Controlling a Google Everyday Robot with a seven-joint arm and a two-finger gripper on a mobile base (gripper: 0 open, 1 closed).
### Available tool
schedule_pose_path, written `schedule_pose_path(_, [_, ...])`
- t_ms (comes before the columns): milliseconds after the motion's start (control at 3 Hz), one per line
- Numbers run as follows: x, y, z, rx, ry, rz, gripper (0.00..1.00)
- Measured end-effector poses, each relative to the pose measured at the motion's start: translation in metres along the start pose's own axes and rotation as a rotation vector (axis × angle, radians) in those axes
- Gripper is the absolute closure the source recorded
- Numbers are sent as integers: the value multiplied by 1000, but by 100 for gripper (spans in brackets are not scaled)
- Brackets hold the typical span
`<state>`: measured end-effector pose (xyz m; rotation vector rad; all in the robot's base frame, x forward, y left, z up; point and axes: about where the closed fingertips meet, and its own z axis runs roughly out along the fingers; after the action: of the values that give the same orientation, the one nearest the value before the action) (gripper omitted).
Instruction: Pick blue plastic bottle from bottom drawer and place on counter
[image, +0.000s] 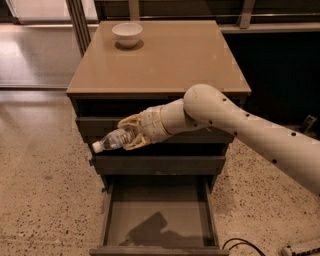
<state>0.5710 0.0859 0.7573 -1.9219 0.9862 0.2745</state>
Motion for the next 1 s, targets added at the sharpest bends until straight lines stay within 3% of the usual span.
schedule_pose_path(333, [-3, -4, -1, 0, -4, -9, 100])
schedule_pose_path(667, [-25, -31, -16, 24, -18, -66, 100])
schedule_pose_path(1000, [-61, -80, -41, 60, -36, -170, 100])
